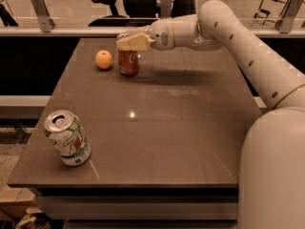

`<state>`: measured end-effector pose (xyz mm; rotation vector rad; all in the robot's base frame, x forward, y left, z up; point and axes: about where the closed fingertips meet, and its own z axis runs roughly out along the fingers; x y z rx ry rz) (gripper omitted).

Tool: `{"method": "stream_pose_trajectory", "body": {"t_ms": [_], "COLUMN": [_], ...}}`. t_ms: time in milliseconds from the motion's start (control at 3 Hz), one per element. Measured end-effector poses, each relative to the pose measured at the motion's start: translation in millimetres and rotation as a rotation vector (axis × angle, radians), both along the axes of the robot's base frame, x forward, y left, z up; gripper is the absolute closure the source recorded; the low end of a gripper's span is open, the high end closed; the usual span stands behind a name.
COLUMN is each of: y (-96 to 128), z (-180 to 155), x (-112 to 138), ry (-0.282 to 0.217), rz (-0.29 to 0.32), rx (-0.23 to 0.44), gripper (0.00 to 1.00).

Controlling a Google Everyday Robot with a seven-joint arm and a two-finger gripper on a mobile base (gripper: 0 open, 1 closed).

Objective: Move coke can near orange

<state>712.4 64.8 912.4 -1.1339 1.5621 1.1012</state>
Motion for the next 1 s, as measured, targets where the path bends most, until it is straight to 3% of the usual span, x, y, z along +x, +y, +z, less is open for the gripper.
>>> {"method": "stream_pose_trajectory", "body": {"t_ms": [333, 1000], "y": [3.6, 9.8], "z": [-0.6, -1.6], "x": [-0.6, -1.9], "ry": [0.001, 0.004], "rz": [0.006, 0.015], "rx": [0.001, 0.002], "gripper": [0.82, 0.36]}}
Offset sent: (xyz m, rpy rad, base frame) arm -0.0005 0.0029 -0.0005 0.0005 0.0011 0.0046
